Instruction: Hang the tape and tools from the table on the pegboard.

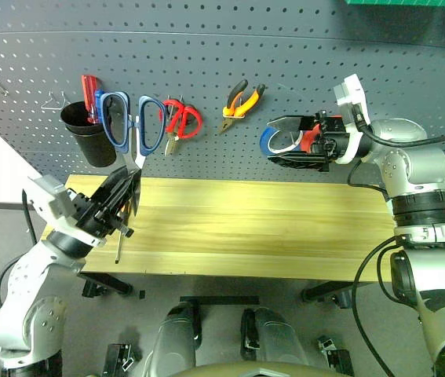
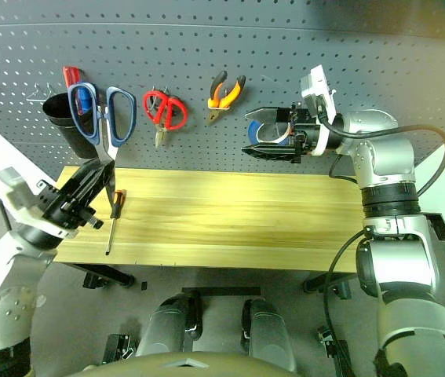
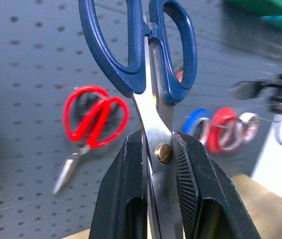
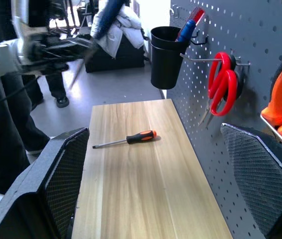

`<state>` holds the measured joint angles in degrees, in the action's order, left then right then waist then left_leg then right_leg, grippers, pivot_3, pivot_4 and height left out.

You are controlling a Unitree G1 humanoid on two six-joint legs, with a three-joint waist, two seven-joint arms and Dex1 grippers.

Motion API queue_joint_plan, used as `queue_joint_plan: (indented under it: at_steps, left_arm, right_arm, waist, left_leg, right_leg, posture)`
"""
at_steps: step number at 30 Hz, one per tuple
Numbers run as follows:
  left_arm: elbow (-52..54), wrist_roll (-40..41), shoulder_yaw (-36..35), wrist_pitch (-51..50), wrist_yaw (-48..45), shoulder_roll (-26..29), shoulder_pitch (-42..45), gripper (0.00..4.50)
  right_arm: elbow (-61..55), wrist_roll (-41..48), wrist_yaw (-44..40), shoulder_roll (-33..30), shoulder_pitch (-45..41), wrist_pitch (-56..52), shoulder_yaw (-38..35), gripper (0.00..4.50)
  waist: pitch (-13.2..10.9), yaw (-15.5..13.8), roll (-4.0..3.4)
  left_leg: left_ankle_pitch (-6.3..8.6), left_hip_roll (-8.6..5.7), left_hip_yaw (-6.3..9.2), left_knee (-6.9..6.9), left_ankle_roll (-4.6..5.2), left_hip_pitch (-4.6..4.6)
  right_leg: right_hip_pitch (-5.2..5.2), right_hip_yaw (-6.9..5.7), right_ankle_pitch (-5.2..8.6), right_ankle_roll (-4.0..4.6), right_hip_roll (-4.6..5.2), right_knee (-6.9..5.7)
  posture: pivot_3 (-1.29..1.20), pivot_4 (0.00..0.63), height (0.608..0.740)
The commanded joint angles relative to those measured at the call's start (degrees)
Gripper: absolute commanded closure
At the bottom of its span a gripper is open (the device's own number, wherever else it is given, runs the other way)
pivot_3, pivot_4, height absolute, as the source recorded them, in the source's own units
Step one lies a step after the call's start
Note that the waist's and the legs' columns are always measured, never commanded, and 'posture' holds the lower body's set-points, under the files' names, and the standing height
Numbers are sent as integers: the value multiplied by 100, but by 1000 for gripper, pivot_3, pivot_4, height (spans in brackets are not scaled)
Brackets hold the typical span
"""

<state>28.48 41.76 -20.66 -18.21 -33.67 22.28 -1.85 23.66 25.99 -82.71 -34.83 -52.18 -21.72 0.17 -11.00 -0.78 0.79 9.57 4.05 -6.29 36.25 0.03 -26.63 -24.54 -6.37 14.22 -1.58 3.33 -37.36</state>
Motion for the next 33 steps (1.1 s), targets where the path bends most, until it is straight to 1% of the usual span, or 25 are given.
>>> queue_joint_plan:
  at_steps: [1,9,14,17,23,26,33]
  left_arm:
    - [-116,-124,179,86,49,38,250,3825]
    - [-1070,-358,413,112,-451,411,847,3825]
    - [-1811,-572,564,263,-866,521,1268,3825]
    - [-2345,-688,630,397,-1092,528,1606,3825]
    - [-3069,-845,764,583,-1511,502,2076,3825]
    - [-3256,-894,859,703,-1720,476,2200,3825]
    - [-3648,-1077,930,814,-1710,375,2435,3825]
  right_arm:
    - [-177,67,21,-74,-36,40,-163,0]
    - [-193,57,114,-85,-23,30,-180,0]
    - [-231,69,204,-100,24,18,-204,0]
    - [-313,86,253,-91,79,-2,-202,0]
    - [-546,164,311,-142,201,-179,-236,0]
    - [-689,200,314,-171,258,-294,-258,0]
    - [-848,233,361,-199,320,-385,-269,0]
  waist:
    - [0,3,-1]
    - [2,7,-2]
    - [2,4,-3]
    - [2,6,-3]
    - [1,21,-3]
    - [1,29,-3]
    - [1,42,-3]
  left_leg:
    - [0,0,1,0,1,1]
    - [0,0,-4,-1,1,3]
    - [-1,1,-5,0,2,3]
    - [-1,-1,-5,0,2,4]
    - [-2,-1,-6,0,3,5]
    - [-2,0,-7,0,4,7]
    - [-2,-1,-5,2,4,8]
  right_leg:
    - [0,1,0,0,0,0]
    - [-1,2,0,0,-1,-2]
    - [-1,3,0,0,0,-6]
    - [-1,2,0,0,2,-7]
    - [-2,3,0,0,2,-13]
    - [-2,3,0,0,2,-15]
    - [-2,4,0,0,5,-19]
  posture:
    - [47,94,730]
    - [29,102,730]
    - [16,109,730]
    - [3,115,730]
    - [-15,122,730]
    - [-24,123,730]
    - [-29,124,730]
